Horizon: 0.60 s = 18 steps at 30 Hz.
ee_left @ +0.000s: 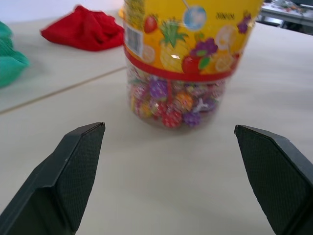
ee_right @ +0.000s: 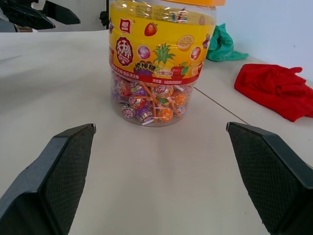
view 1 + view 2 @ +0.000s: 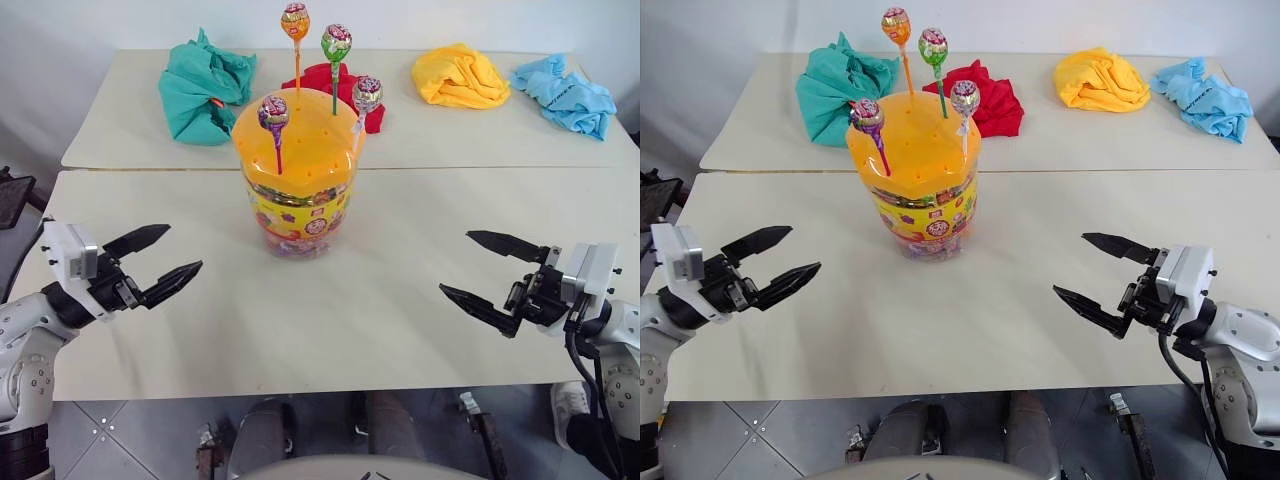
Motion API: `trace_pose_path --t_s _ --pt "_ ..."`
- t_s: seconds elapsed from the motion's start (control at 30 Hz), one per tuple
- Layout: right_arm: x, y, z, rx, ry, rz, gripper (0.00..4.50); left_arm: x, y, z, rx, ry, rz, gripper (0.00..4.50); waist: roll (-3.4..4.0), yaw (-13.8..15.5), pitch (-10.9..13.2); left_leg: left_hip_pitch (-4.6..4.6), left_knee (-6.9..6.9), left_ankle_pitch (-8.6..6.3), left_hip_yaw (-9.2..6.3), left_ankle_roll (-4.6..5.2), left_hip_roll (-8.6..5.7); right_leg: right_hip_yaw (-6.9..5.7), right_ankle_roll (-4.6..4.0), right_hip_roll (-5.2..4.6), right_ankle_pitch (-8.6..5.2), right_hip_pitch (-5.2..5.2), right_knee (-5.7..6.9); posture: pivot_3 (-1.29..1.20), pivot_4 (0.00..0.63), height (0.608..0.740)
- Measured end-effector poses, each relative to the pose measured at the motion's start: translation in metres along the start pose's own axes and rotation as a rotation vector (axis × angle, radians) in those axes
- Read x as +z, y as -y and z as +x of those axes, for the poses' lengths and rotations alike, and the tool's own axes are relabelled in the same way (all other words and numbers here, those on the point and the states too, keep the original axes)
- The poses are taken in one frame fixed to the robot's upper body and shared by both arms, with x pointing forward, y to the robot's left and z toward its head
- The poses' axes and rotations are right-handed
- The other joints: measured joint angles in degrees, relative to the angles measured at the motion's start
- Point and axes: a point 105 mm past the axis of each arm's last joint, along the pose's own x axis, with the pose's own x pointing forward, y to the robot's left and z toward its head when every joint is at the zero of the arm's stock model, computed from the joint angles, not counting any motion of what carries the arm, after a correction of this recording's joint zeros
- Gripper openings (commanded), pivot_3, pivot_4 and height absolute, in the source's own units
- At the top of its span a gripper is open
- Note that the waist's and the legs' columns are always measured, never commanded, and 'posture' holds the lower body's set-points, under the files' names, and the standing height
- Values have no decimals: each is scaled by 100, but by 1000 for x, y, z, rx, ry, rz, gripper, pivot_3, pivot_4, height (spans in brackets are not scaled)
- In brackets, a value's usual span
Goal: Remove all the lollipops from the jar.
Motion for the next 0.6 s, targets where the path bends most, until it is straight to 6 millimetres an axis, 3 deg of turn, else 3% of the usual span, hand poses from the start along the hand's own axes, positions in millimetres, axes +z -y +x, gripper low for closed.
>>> trace_pose_path --t_s 0.1,0.17,0.23,0.33,0.4,0.6 --pt "-4 -5 -3 11 -15 12 4482 0 -2 0 -23 4 5 4500 0 16 0 -2 1 -1 1 -1 0 -1 0 0 0 0 -1 0 150 740" --pt "4 -9 -4 -7 36 30 4482 13 -3 6 -68 58 -32 4500 0 57 1 -9 10 -1 -1 -1 1 -2 0 0 0 -1 0 0 150 740" --pt "28 -11 -2 -29 150 10 4482 41 -2 15 -142 152 -74 4500 0 90 1 -10 19 -1 -5 -1 2 2 0 -1 0 -1 7 0 150 740" --pt "71 -13 2 -59 292 -30 4482 100 8 26 -307 295 -118 4500 -2 118 0 -3 22 -2 -5 0 0 14 3 -2 2 1 14 0 150 740" --pt "88 -20 6 -43 346 -61 4482 121 19 36 -404 312 -72 4500 2 128 -1 3 18 -6 -2 -2 -5 16 3 0 2 1 18 0 150 740" --pt "91 -35 19 16 342 -93 4482 124 34 74 -531 258 -24 4500 0 135 0 -7 23 -7 21 -3 -5 14 3 11 1 1 7 0 150 740"
